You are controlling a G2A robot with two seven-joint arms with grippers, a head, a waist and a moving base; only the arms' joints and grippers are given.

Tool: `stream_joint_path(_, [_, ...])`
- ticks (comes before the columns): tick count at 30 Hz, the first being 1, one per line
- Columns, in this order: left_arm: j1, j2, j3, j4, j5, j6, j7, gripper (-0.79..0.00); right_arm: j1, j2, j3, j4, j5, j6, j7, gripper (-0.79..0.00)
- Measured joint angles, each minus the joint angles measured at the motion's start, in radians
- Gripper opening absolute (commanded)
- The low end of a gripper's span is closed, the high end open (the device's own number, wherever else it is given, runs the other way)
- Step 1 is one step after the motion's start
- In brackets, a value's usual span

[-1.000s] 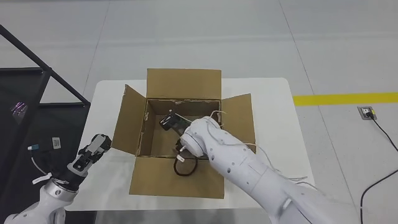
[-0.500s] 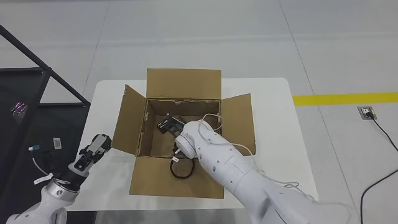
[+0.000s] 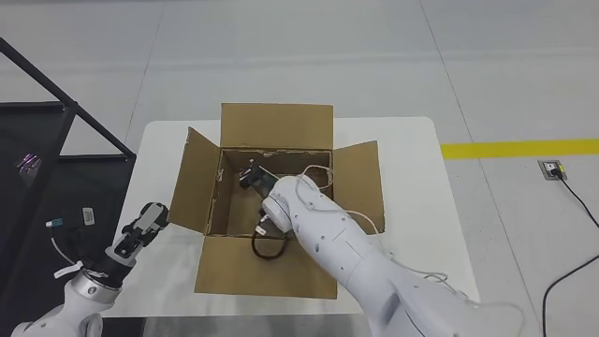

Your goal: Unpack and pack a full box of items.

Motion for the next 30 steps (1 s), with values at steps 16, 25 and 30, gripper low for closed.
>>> stream_joint_path(16, [-0.004, 0.007, 0.038, -0.002, 0.024, 0.004, 0.013, 0.000, -0.161, 0.183, 0.123, -0.644, -0.355, 0.417, 0.168, -0.785])
stream_joint_path(25, [-0.004, 0.010, 0.045, -0.001, 0.030, 0.004, 0.025, 0.000, -0.592, 0.380, 0.432, -1.429, -0.962, 0.457, 0.541, -0.785])
stream_joint_path(30, [-0.007, 0.013, 0.052, -0.002, 0.040, 0.004, 0.026, 0.000, -0.792, 0.422, 0.704, -1.696, -1.084, 0.381, 0.587, -0.785])
